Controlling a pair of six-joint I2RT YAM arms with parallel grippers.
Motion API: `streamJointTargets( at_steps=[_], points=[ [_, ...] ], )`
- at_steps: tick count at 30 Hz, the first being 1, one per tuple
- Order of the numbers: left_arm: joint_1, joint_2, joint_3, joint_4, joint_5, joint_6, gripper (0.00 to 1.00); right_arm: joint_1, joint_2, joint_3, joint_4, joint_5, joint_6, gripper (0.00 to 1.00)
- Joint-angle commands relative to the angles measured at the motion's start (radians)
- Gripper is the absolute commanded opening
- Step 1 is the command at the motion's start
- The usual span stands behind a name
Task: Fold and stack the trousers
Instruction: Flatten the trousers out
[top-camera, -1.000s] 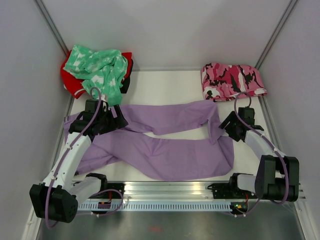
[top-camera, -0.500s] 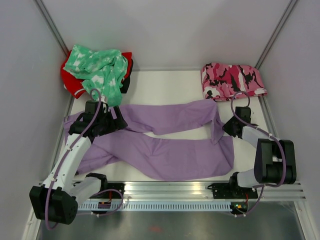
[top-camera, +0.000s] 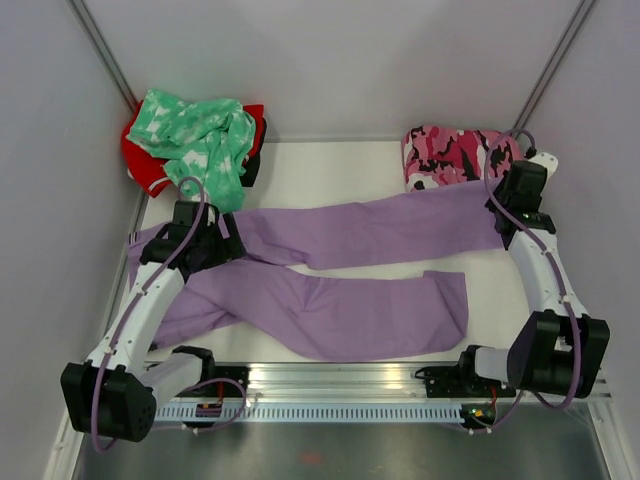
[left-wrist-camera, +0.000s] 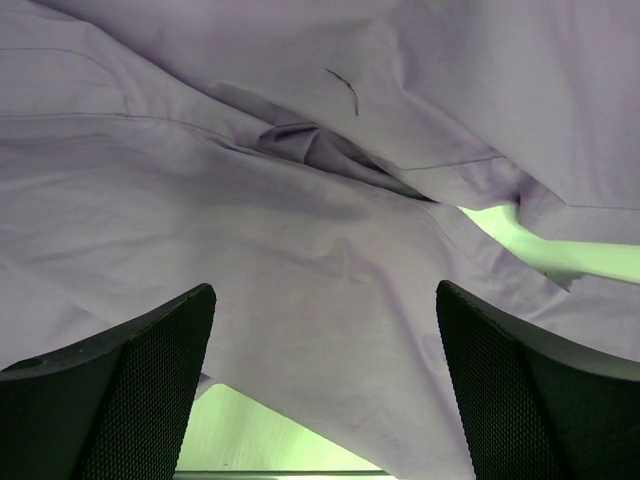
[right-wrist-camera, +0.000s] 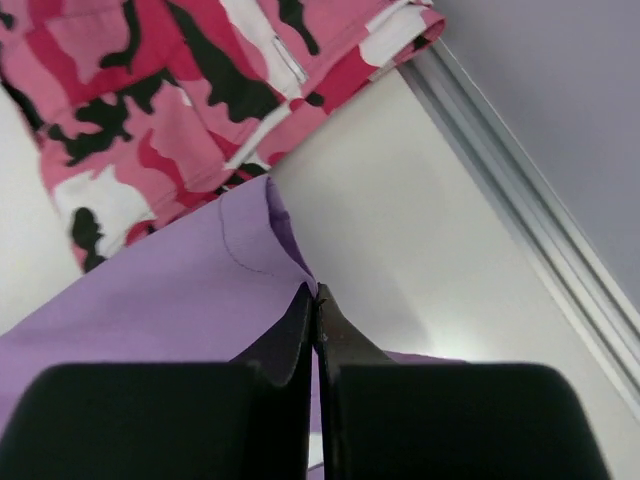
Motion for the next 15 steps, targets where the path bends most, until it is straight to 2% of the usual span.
streamJointTargets(
  at_steps=[1, 3, 4, 5, 8, 10, 11, 14, 15],
  points=[
    [0.001, 0.017, 0.047, -0.011, -0.075, -0.033, 0.96, -0.031, 0.081, 0.021, -0.079, 0.015, -0.13, 0.01],
    [0.002, 0.014, 0.048, -0.008, -0.077, -0.031, 0.96, -0.034, 0.129, 0.025, -0.111, -0.011, -0.127, 0.3],
    [0.002, 0.012, 0.048, -0.008, -0.077, -0.03, 0.96, -0.032, 0.141, 0.028, -0.129, -0.011, -0.111, 0.48],
    [0.002, 0.009, 0.05, -0.014, -0.078, -0.028, 0.96, -0.034, 0.15, 0.032, -0.144, -0.011, -0.097, 0.71],
    [0.002, 0.006, 0.056, -0.037, -0.104, -0.025, 0.96, -0.034, 0.111, 0.039, -0.209, -0.038, -0.069, 0.86],
    [0.002, 0.002, 0.056, -0.045, -0.107, -0.022, 0.96, -0.032, 0.071, 0.048, -0.281, -0.087, -0.036, 0.89],
    [0.002, -0.006, 0.054, -0.046, -0.095, -0.021, 0.96, -0.034, 0.014, 0.041, -0.293, -0.197, -0.031, 0.9],
    [0.002, -0.018, 0.048, -0.042, -0.028, -0.017, 0.96, -0.032, -0.147, -0.069, -0.312, -0.38, 0.0, 0.94],
    [0.002, -0.02, 0.044, -0.036, -0.011, -0.016, 0.96, -0.032, -0.188, -0.143, -0.335, -0.393, 0.006, 0.95]
  ],
)
